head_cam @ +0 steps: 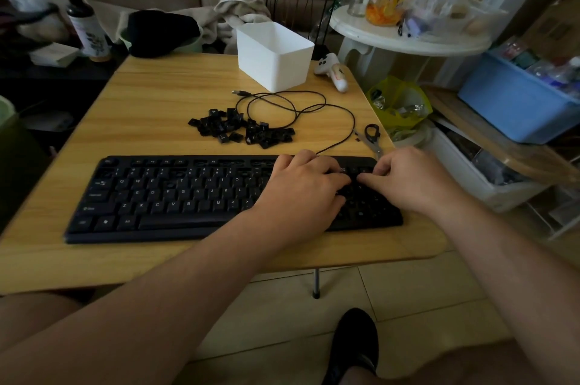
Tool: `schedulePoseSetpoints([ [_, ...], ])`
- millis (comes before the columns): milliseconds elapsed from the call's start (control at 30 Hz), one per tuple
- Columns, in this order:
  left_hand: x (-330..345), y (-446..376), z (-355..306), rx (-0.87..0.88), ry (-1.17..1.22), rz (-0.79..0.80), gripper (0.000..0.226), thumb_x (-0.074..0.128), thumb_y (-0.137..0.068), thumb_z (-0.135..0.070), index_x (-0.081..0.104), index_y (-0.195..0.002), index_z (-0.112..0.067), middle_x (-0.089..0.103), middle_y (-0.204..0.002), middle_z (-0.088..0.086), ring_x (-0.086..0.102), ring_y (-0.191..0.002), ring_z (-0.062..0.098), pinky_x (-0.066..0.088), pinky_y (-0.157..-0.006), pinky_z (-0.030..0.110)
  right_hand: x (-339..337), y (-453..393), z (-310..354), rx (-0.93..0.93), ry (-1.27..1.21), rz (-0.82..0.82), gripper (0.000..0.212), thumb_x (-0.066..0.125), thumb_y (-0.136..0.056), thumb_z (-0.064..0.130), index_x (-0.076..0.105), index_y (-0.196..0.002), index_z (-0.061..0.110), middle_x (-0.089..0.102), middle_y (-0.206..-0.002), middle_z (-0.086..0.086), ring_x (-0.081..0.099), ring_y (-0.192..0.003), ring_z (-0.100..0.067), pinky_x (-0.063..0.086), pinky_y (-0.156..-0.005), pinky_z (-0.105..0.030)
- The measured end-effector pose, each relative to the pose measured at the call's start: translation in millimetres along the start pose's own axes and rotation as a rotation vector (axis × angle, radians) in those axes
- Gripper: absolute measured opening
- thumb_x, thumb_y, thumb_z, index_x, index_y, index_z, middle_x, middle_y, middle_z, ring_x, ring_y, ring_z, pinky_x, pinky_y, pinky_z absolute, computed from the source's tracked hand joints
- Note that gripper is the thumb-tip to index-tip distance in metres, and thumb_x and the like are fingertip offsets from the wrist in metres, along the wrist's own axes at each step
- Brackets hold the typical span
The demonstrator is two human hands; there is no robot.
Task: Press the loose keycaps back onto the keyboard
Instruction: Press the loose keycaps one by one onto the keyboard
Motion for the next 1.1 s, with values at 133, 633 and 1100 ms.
schedulePoseSetpoints([
  [133, 0.0, -0.2, -0.4, -0.003, 0.004, 0.008, 0.039, 0.052, -0.102, -0.046, 0.061, -0.139, -0.039, 0.056, -0.142, -0.013, 0.045, -0.131, 0.022, 0.035, -0.105, 0.045, 0.0, -1.7, 1.0, 0.060, -0.018, 0.030, 0.036, 0.074, -0.087, 0.048, 0.075, -0.066, 0.019, 0.071, -0.069, 0.002, 0.065, -0.069, -0.012, 0.051, -0.058, -0.030],
  [633, -24.3, -2.7, -0.1, -0.117, 0.323, -0.216, 0.024, 0.062, -0.098, -0.047, 0.072, -0.118, -0.038, 0.070, -0.116, -0.019, 0.058, -0.116, 0.016, 0.040, -0.100, 0.046, -7.2, 7.7, 1.0, 0.259, -0.973, 0.465, 0.014, 0.075, -0.083, 0.024, 0.069, -0.088, 0.013, 0.060, -0.071, -0.002, 0.051, -0.061, -0.011, 0.037, -0.055, -0.023],
  [1100, -36.4, 1.9, -1.0, -0.118, 0.262, -0.385, 0.016, 0.063, -0.096, -0.043, 0.075, -0.097, -0.034, 0.071, -0.093, -0.017, 0.060, -0.100, 0.013, 0.045, -0.086, 0.047, -3.3, 18.4, 15.9, 0.105, -1.074, 0.525, 0.014, 0.074, -0.077, 0.025, 0.079, -0.088, 0.017, 0.070, -0.079, -0.006, 0.064, -0.069, -0.016, 0.052, -0.061, -0.025],
])
Point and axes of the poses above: each hand's wrist, its own y-axis away from the middle knuckle, its own x-axis out of the palm, z = x × y, the point moved 6 cm from there along -y, towards the middle knuckle
